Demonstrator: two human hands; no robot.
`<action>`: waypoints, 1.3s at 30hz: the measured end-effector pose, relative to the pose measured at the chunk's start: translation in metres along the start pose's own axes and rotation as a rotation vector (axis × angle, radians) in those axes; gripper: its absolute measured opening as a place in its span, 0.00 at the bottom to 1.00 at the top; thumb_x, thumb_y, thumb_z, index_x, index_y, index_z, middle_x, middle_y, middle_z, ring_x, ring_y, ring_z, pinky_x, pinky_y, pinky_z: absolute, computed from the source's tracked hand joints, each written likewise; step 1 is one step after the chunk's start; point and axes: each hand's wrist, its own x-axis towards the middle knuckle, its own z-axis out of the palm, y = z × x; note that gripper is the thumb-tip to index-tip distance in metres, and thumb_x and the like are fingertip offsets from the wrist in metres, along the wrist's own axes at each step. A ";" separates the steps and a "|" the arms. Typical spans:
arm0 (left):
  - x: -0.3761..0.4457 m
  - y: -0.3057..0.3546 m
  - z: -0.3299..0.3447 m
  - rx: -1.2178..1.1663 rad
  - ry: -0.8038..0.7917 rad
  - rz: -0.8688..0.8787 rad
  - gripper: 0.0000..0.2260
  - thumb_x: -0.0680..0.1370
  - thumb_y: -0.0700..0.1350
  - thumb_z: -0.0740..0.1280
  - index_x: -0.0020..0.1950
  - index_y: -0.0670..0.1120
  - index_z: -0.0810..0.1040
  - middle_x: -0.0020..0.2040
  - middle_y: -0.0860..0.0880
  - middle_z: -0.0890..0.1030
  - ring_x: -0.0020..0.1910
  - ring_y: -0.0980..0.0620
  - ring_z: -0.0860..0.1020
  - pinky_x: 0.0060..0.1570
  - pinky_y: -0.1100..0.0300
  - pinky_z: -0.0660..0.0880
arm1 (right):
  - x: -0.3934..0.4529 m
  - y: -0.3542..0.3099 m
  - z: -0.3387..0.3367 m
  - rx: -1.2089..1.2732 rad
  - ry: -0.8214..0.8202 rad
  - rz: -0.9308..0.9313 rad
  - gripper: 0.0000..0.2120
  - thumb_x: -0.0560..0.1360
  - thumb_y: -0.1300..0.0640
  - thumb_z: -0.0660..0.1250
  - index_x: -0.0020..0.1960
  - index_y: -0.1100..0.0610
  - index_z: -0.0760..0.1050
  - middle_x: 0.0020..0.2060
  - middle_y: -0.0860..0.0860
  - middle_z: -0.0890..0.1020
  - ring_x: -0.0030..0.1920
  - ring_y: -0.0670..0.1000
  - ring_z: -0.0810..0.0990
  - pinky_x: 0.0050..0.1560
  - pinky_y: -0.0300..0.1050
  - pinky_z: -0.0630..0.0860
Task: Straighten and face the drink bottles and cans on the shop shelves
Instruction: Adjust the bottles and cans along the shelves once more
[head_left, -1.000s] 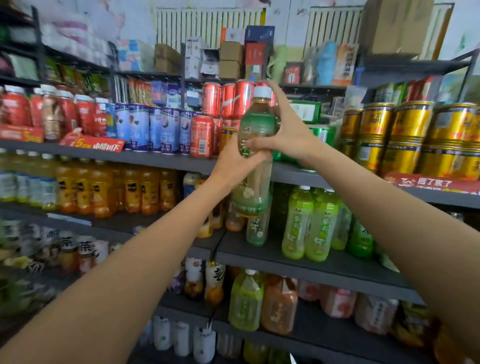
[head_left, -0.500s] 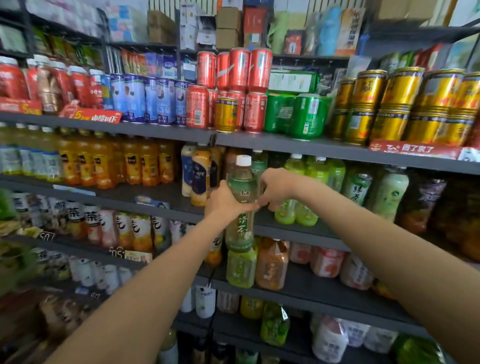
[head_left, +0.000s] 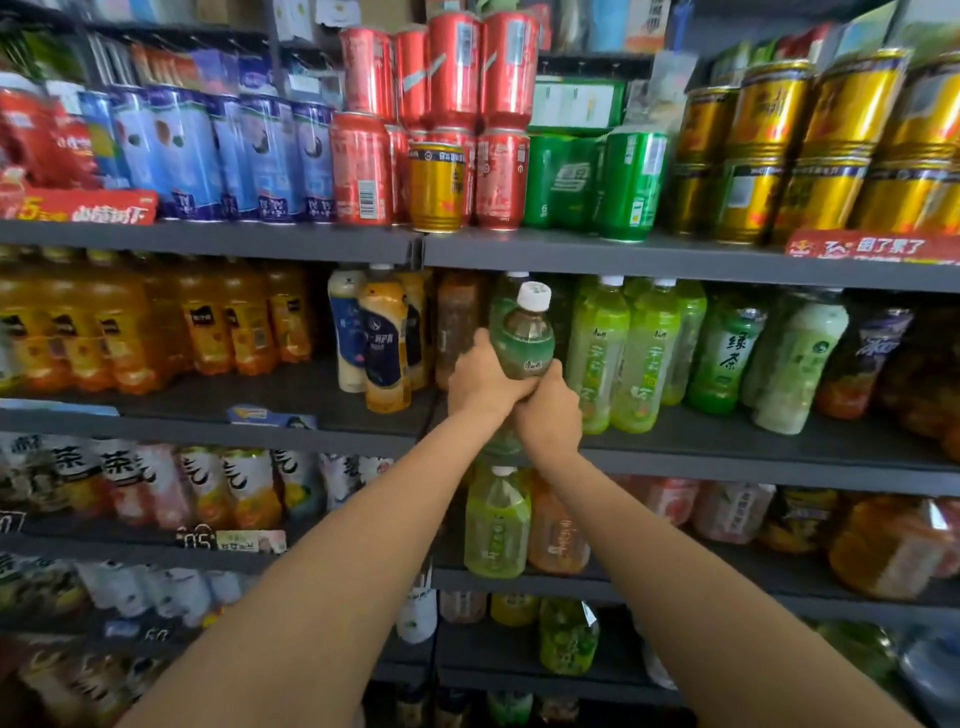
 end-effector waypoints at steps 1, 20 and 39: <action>0.006 -0.004 0.000 -0.014 -0.034 0.022 0.29 0.68 0.54 0.74 0.62 0.45 0.67 0.60 0.44 0.77 0.61 0.43 0.74 0.58 0.52 0.72 | 0.004 0.001 0.003 0.001 0.006 -0.001 0.13 0.75 0.60 0.62 0.58 0.60 0.65 0.50 0.58 0.79 0.49 0.61 0.79 0.41 0.49 0.72; 0.045 -0.039 0.007 -0.292 -0.434 -0.106 0.23 0.80 0.48 0.59 0.75 0.49 0.59 0.71 0.46 0.67 0.68 0.44 0.69 0.66 0.47 0.70 | 0.036 -0.001 0.013 -0.088 -0.159 0.054 0.24 0.72 0.53 0.70 0.62 0.64 0.66 0.55 0.60 0.78 0.56 0.60 0.78 0.48 0.48 0.73; 0.032 -0.041 0.017 -0.164 -0.328 -0.096 0.27 0.74 0.51 0.69 0.70 0.47 0.64 0.67 0.46 0.73 0.65 0.46 0.71 0.64 0.53 0.70 | 0.042 0.021 0.015 -0.126 -0.358 0.021 0.20 0.73 0.58 0.69 0.60 0.65 0.67 0.54 0.62 0.78 0.52 0.62 0.80 0.52 0.55 0.79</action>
